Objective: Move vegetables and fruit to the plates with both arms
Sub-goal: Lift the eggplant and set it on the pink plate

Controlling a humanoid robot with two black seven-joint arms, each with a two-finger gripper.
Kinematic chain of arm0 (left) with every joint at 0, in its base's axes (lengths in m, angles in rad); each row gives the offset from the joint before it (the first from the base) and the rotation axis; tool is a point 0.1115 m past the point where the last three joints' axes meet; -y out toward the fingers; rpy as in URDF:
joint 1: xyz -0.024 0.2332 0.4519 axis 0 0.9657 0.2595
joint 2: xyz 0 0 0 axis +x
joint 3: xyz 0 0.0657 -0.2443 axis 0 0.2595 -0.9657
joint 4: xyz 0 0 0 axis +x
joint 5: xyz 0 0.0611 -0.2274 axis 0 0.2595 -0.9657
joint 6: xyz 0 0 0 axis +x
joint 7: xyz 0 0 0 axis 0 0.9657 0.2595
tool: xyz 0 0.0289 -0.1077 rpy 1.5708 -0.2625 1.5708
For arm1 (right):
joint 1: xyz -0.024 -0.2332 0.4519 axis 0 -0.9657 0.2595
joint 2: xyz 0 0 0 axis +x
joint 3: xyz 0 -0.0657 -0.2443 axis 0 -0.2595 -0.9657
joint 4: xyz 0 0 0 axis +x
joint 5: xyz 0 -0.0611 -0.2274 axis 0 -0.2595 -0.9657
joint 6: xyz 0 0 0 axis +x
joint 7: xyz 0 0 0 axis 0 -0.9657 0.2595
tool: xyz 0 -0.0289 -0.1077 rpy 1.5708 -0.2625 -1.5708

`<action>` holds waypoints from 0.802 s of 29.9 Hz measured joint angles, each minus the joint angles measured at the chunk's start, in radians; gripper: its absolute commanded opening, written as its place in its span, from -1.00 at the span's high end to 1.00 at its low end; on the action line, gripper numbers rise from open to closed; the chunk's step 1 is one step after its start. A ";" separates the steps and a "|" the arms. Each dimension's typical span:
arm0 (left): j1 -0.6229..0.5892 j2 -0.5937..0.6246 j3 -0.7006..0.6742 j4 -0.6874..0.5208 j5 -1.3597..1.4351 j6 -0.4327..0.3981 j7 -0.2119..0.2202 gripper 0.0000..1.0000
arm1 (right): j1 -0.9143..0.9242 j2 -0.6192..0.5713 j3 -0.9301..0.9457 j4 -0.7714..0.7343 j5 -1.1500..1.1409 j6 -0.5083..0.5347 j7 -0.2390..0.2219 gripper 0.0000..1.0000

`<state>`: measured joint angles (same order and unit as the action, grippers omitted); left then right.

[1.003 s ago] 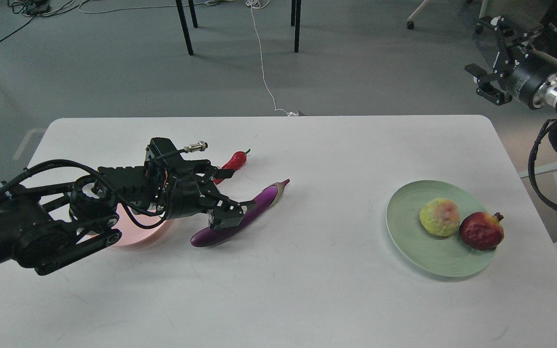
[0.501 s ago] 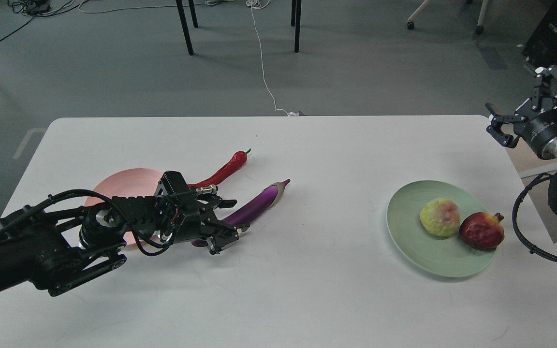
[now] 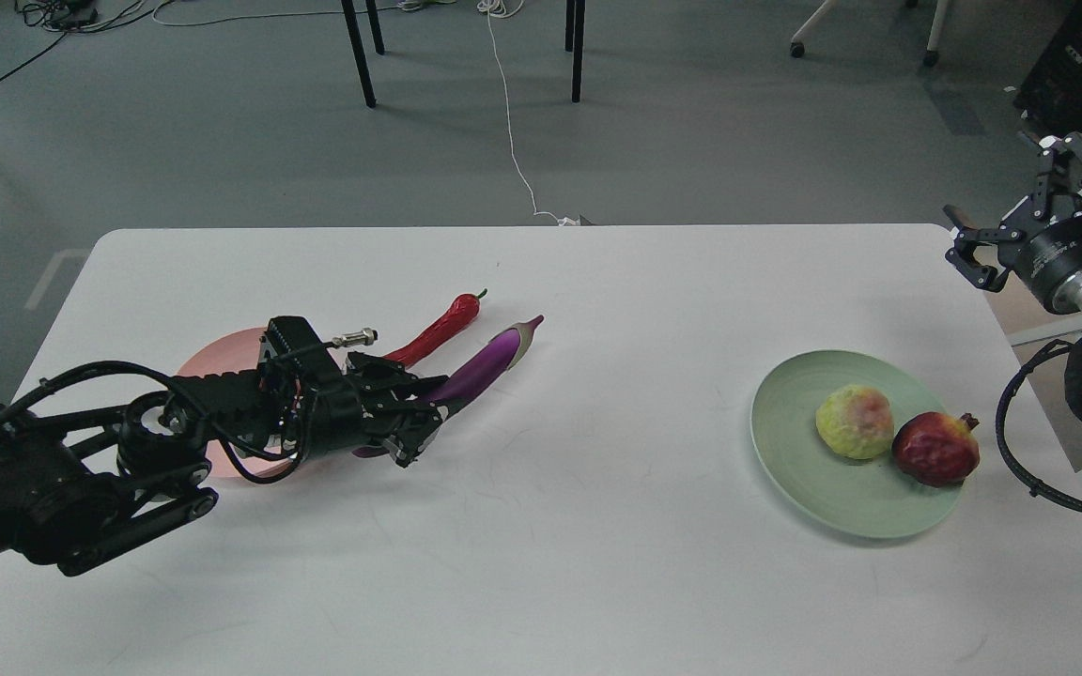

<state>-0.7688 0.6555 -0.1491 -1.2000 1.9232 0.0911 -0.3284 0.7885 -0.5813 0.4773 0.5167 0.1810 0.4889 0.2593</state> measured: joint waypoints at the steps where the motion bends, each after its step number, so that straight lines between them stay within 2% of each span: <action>1: -0.001 0.042 -0.007 -0.012 -0.036 0.002 -0.001 0.76 | 0.000 0.000 0.000 -0.001 0.000 0.000 0.000 -0.99; 7: 0.007 0.237 -0.004 0.005 -0.108 0.004 -0.001 0.74 | 0.000 0.000 0.000 -0.004 0.000 0.000 0.000 -0.99; 12: 0.064 0.273 0.010 0.121 -0.109 0.004 -0.002 0.66 | 0.000 0.018 -0.004 -0.005 0.000 0.000 0.000 -0.99; 14: 0.095 0.277 0.014 0.143 -0.109 0.002 -0.001 0.47 | 0.005 0.029 -0.006 -0.004 0.000 0.000 0.000 -0.99; 16: 0.111 0.278 0.016 0.149 -0.109 -0.002 -0.002 0.06 | 0.007 0.033 -0.007 -0.004 -0.001 0.000 0.000 -0.99; 17: 0.115 0.277 0.016 0.151 -0.109 -0.006 -0.001 -0.08 | 0.007 0.033 -0.007 -0.004 -0.001 0.000 0.000 -0.99; 24: 0.118 0.271 0.011 0.152 -0.120 -0.016 0.000 -0.40 | 0.010 0.027 -0.010 -0.006 -0.001 0.000 0.000 -0.99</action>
<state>-0.6507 0.9265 -0.1383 -1.0478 1.8032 0.0749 -0.3289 0.7989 -0.5545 0.4669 0.5111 0.1796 0.4886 0.2593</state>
